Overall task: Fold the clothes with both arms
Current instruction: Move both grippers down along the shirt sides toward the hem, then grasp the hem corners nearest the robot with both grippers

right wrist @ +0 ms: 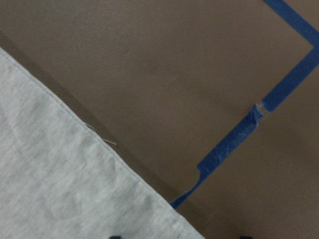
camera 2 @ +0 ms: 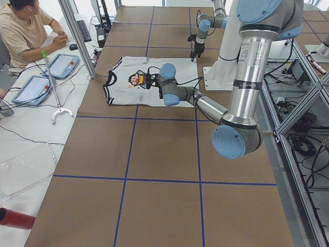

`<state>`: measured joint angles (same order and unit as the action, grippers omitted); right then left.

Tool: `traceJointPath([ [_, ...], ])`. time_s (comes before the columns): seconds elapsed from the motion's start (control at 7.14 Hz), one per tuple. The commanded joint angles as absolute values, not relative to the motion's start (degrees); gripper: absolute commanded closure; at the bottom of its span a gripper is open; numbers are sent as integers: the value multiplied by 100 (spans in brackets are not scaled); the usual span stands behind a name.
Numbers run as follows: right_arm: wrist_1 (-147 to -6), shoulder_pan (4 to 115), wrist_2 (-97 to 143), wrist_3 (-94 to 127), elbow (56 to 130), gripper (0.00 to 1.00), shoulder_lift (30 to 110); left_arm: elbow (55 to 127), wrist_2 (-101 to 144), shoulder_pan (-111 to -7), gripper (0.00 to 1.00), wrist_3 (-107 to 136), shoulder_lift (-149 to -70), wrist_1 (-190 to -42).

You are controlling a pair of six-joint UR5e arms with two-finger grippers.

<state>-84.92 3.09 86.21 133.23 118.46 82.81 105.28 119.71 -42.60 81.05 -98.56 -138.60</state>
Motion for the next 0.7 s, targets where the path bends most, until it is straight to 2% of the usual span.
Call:
traceJointPath([
  [0.0, -8490, 325, 8622, 13333, 11900, 100, 8297, 10529, 11971, -4263, 0, 8112, -9853, -13843],
  [0.56, -8499, 369, 8684, 13333, 12137, 100, 8341, 10538, 11979, -4193, 0, 8234, -9853, -13772],
])
